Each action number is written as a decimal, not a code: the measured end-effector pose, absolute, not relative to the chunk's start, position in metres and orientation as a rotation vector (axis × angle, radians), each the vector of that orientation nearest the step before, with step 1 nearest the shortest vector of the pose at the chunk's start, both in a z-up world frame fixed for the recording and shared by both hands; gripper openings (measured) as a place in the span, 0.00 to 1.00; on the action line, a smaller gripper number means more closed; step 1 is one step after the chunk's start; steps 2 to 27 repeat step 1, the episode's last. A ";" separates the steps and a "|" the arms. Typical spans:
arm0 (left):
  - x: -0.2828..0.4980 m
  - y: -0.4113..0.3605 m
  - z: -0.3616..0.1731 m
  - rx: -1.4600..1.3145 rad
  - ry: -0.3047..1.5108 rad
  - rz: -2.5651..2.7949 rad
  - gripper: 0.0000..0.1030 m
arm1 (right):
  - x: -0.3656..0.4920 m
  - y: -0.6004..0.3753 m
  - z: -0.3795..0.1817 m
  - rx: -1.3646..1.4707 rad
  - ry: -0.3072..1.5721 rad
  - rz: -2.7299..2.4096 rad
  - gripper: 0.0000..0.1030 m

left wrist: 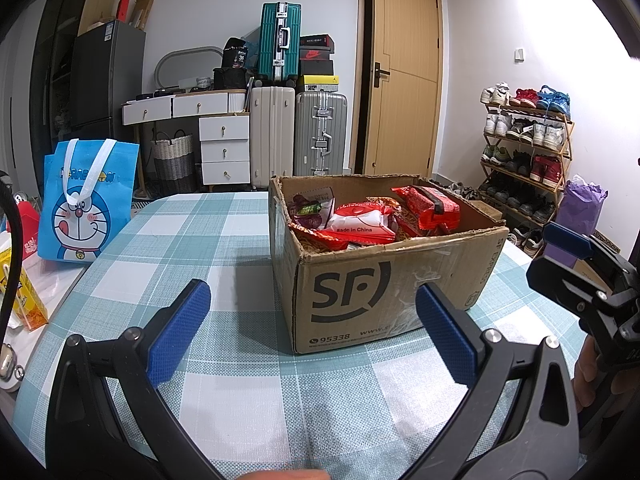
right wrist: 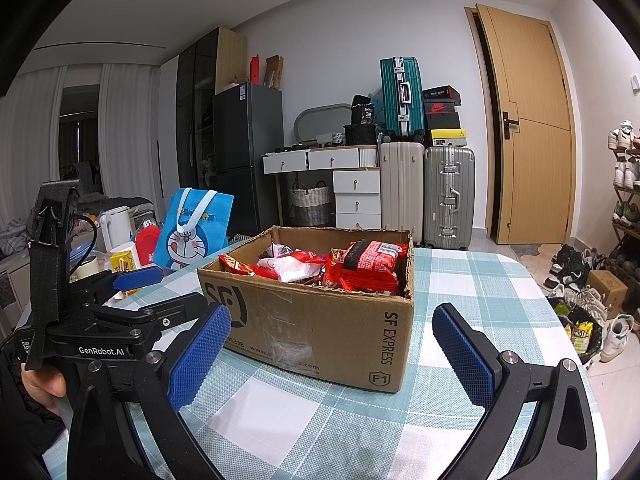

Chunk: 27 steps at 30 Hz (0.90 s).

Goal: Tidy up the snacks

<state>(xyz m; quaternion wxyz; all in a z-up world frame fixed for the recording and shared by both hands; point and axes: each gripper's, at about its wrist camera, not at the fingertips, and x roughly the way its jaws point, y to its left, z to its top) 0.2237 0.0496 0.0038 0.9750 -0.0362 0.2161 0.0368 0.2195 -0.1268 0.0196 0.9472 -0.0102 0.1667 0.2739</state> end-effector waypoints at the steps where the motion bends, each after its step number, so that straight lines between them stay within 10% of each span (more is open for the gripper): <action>1: 0.224 0.049 0.004 -0.073 0.436 0.074 0.99 | 0.219 -0.127 0.020 -0.021 0.339 0.558 1.00; 27: 0.224 0.049 0.004 -0.073 0.436 0.074 0.99 | 0.219 -0.127 0.020 -0.021 0.339 0.558 1.00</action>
